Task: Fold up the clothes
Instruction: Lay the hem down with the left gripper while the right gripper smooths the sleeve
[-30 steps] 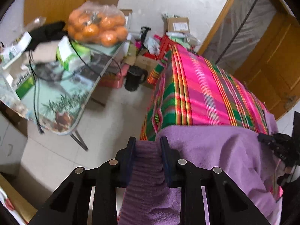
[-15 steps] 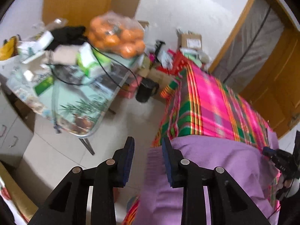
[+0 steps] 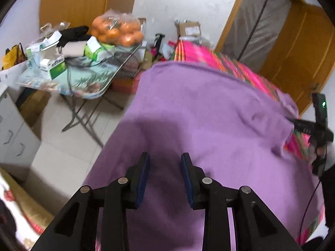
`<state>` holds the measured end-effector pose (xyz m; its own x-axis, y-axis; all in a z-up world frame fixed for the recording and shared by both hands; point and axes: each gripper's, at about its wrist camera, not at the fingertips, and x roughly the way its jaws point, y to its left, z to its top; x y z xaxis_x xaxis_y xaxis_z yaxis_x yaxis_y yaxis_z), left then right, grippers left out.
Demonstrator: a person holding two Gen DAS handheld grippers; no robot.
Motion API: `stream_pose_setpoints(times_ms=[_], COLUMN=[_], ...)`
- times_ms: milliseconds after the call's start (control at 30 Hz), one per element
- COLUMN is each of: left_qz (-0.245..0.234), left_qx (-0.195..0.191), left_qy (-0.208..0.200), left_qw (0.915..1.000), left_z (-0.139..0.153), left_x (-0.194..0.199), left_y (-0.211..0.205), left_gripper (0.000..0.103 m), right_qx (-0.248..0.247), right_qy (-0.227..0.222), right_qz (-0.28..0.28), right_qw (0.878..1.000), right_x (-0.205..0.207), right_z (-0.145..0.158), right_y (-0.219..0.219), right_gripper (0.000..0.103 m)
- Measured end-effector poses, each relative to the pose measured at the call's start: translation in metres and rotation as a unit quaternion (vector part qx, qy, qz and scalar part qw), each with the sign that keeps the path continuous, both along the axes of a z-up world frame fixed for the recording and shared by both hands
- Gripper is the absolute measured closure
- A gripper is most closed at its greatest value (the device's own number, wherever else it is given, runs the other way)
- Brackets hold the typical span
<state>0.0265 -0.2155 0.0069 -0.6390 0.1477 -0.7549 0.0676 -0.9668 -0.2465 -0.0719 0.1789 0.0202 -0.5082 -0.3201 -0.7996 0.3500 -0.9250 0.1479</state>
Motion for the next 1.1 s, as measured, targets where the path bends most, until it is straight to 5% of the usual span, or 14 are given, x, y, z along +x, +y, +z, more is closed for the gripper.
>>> stream_pose_setpoints(times_ms=[167,333,500,800,1100], left_qz=[0.008,-0.022,-0.062,-0.088,-0.091], left_qx=[-0.005,0.013,0.021,-0.004,-0.022], left_qy=[0.028,0.066,0.063,0.036,0.038], left_qw=[0.9996,0.9975,0.9959,0.9955,0.9949], left_z=[0.016,0.029,0.021,0.000,-0.001], left_x=[0.025,0.040,0.035,0.012,0.013], left_y=[0.013,0.051,0.092,0.131,0.137], left_gripper=[0.071,0.071,0.071,0.071,0.070], right_qx=[-0.005,-0.031,-0.038,0.045,0.085], right_qy=[0.011,-0.002,0.001,0.072,0.060], right_qz=[-0.077,-0.144,-0.178,-0.079,-0.005], right_qw=[0.997,0.989,0.983,0.993,0.995], right_x=[0.023,0.046,0.066,0.049,0.018], right_z=[0.011,0.006,0.002,0.011,-0.015], right_y=[0.049,0.091,0.119,0.115,0.099], right_gripper=[0.086,0.078,0.074,0.066,0.064])
